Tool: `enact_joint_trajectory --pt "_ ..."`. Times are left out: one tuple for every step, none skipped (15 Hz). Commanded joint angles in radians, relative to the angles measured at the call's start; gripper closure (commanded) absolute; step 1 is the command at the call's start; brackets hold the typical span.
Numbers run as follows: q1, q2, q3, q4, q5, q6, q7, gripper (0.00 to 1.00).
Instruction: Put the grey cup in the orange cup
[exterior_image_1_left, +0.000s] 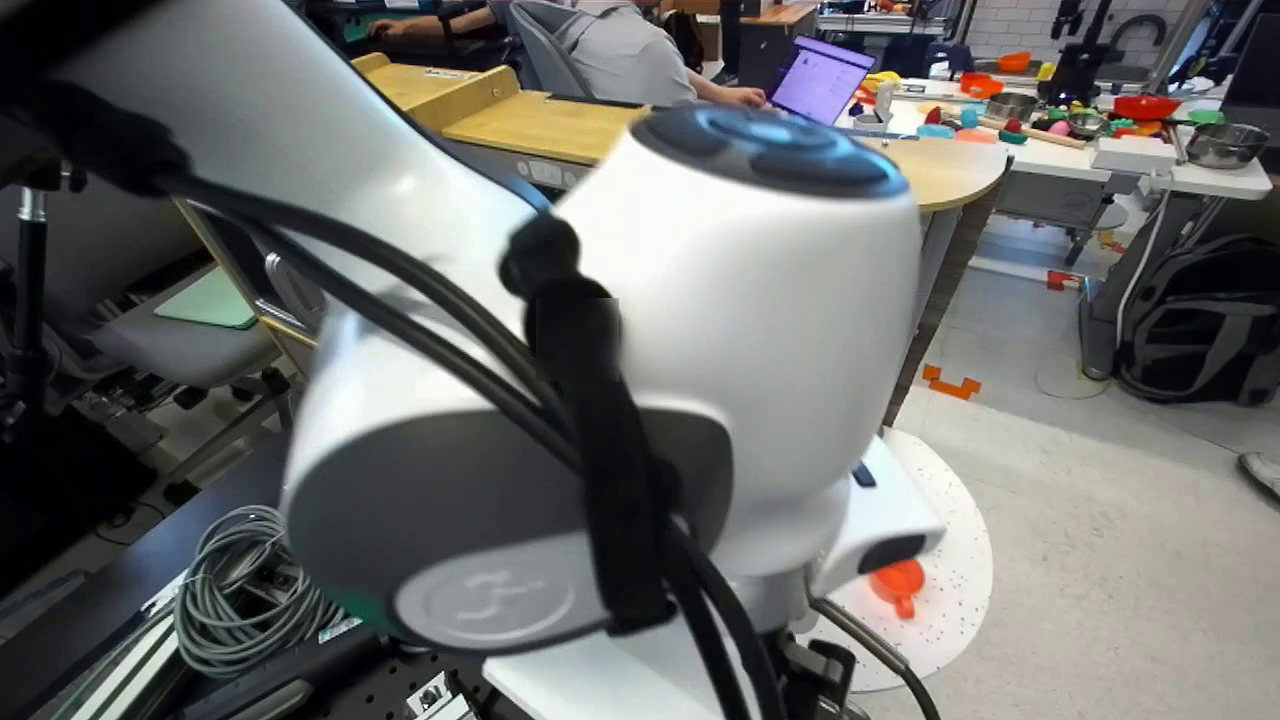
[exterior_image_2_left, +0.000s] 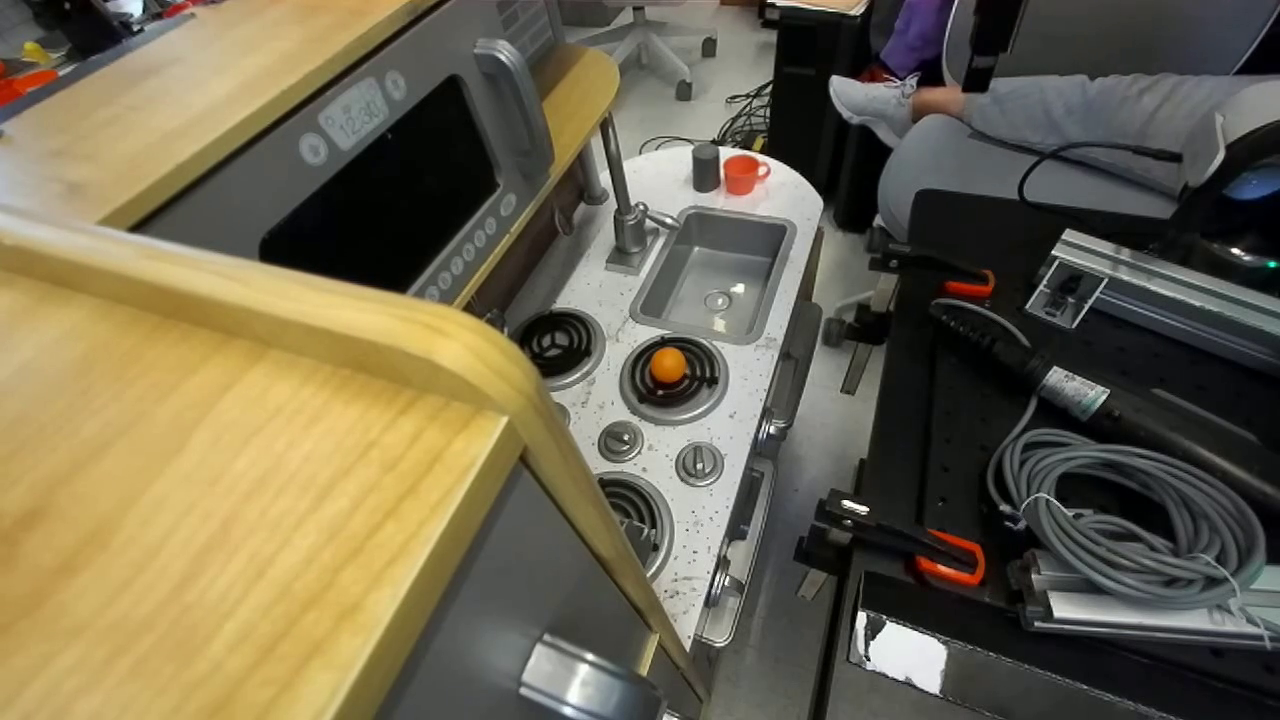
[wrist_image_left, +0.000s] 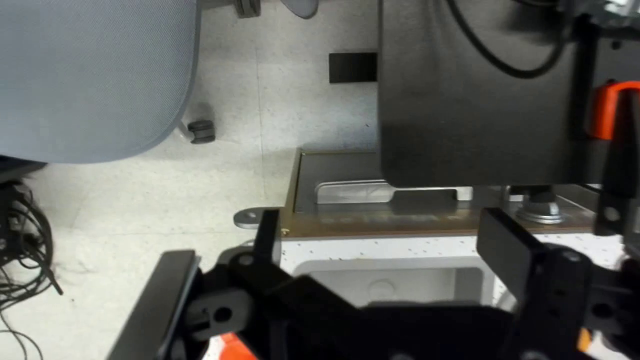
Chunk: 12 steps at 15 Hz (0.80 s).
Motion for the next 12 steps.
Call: enact_joint_trajectory --pt "-0.108 0.254 0.085 0.179 0.088 0.052 0.005 0.00" --pt "-0.140 0.313 0.113 0.232 0.109 0.058 0.017 0.00" --pt "-0.168 0.367 0.142 0.293 0.122 0.061 0.032 0.00" --pt "-0.192 0.414 0.165 0.351 0.126 0.057 0.052 0.00" --pt "-0.213 0.457 0.184 0.408 0.127 0.050 0.073 0.00" --pt "-0.225 0.501 0.198 0.474 0.118 0.040 0.103 0.00" --pt "-0.238 0.543 0.209 0.531 0.108 0.036 0.134 0.00" --pt "-0.243 0.579 0.215 0.589 0.096 0.027 0.163 0.00" --pt "-0.247 0.611 0.220 0.639 0.086 0.020 0.189 0.00" --pt "-0.250 0.642 0.225 0.688 0.078 0.013 0.216 0.00" --pt "-0.248 0.670 0.228 0.732 0.070 0.006 0.243 0.00" --pt "-0.243 0.703 0.227 0.776 0.062 0.004 0.273 0.00"
